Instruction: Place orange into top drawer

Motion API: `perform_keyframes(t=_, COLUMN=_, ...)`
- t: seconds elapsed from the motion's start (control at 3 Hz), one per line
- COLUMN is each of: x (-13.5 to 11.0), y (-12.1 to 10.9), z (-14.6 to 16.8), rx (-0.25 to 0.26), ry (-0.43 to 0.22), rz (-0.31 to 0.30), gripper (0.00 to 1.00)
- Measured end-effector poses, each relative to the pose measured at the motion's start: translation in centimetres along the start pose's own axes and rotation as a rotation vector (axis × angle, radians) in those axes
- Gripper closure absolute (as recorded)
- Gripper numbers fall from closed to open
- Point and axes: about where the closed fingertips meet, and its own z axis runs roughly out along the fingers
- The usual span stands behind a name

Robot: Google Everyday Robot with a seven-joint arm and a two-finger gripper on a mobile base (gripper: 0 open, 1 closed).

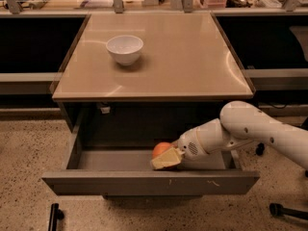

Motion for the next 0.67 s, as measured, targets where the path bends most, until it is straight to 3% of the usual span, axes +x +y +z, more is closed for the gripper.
perform_keyframes(t=0.33, x=0.0, y=0.0, z=0.01, rx=0.0, ry=0.0, rz=0.0, gripper=0.0)
perform_keyframes(t=0.67, x=0.0, y=0.0, z=0.01, rx=0.0, ry=0.0, rz=0.0, gripper=0.0)
